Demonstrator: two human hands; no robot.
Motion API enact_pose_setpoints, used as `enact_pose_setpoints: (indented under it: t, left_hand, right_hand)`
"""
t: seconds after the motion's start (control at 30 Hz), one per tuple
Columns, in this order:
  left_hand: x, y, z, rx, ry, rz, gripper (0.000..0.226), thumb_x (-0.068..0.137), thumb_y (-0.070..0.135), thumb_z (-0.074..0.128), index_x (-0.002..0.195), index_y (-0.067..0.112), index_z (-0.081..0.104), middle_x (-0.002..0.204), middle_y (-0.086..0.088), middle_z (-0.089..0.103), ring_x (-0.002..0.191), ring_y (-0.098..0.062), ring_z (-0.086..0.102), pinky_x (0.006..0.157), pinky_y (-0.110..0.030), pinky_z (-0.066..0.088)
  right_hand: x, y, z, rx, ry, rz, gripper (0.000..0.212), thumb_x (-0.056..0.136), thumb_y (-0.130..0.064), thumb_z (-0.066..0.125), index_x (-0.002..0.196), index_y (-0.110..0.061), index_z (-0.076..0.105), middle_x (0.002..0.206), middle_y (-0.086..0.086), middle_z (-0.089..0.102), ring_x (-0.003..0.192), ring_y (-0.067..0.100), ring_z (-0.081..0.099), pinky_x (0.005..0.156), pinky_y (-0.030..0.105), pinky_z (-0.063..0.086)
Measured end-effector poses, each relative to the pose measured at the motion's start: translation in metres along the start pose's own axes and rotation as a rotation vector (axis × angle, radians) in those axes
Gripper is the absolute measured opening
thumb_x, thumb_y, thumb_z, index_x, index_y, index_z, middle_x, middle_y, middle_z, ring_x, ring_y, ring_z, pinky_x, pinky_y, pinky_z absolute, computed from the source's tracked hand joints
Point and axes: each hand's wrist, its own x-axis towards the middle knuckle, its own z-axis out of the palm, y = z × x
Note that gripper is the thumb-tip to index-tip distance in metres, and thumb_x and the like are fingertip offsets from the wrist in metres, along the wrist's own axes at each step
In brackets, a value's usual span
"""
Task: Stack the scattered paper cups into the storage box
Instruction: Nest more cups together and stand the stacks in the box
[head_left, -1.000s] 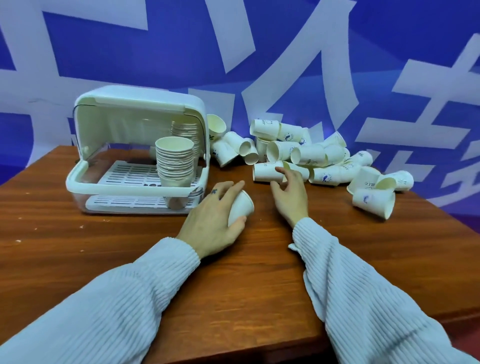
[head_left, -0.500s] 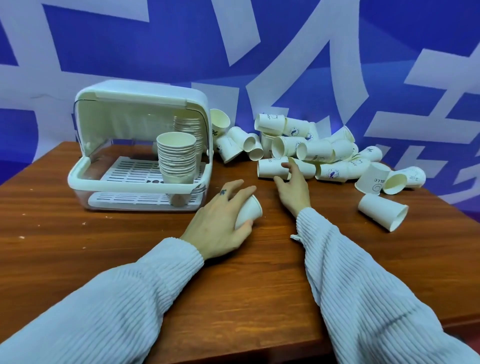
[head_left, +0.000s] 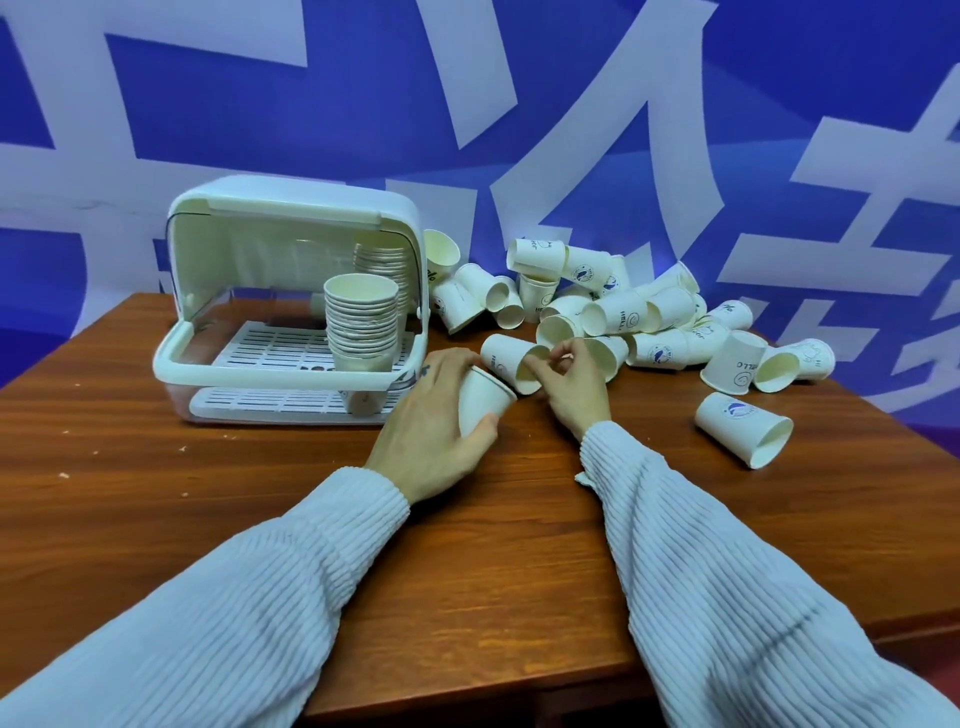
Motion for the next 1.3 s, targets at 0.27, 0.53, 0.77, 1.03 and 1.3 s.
enact_pose_setpoints:
  t: [0.27, 0.53, 0.77, 1.03, 1.3]
  left_hand:
    - [0.001, -0.001, 0.001, -0.003, 0.003, 0.007, 0.057, 0.091, 0.035, 0.068, 0.140, 0.023, 0.041, 0.140, 0.005, 0.043, 0.124, -0.018, 0.051, 0.097, -0.033, 0.043]
    - [0.003, -0.002, -0.001, -0.033, 0.066, 0.018, 0.055, 0.091, 0.034, 0.069, 0.138, 0.019, 0.044, 0.138, 0.002, 0.046, 0.122, -0.018, 0.051, 0.095, -0.028, 0.039]
    - [0.011, 0.006, -0.037, -0.160, 0.470, 0.130, 0.058, 0.085, 0.023, 0.072, 0.135, 0.004, 0.048, 0.135, -0.010, 0.052, 0.122, -0.024, 0.054, 0.102, -0.041, 0.047]
    - [0.019, -0.022, -0.105, -0.398, 0.986, -0.079, 0.065, 0.097, 0.024, 0.066, 0.151, 0.010, 0.035, 0.144, -0.001, 0.050, 0.130, -0.008, 0.052, 0.107, -0.028, 0.046]
    - [0.016, -0.035, -0.110, -0.406, 0.998, -0.116, 0.064, 0.096, 0.035, 0.067, 0.150, 0.020, 0.035, 0.147, -0.001, 0.048, 0.130, -0.019, 0.054, 0.102, -0.046, 0.052]
  right_hand:
    - [-0.027, -0.030, 0.013, -0.392, 0.205, -0.140, 0.062, 0.090, -0.076, 0.048, 0.075, -0.016, 0.051, 0.072, -0.004, 0.058, 0.073, 0.022, 0.053, 0.068, 0.037, 0.039]
    - [-0.031, -0.028, 0.025, -0.539, -0.085, -0.222, 0.018, 0.090, -0.038, 0.060, 0.097, -0.024, 0.070, 0.094, -0.002, 0.059, 0.094, 0.031, 0.062, 0.073, 0.035, 0.041]
    - [-0.038, -0.044, 0.014, -0.097, 0.189, -0.321, 0.013, 0.101, -0.031, 0.057, 0.091, -0.024, 0.062, 0.083, -0.008, 0.062, 0.076, 0.018, 0.055, 0.070, 0.038, 0.045]
    - [-0.029, -0.159, 0.022, -0.051, 0.122, -0.770, 0.022, 0.102, -0.024, 0.056, 0.113, -0.012, 0.072, 0.114, -0.002, 0.071, 0.119, 0.013, 0.054, 0.103, 0.025, 0.039]
    - [-0.021, -0.192, 0.062, -0.590, -0.287, -0.938, 0.019, 0.103, -0.026, 0.047, 0.105, -0.014, 0.062, 0.104, 0.007, 0.069, 0.108, 0.033, 0.056, 0.094, 0.048, 0.044]
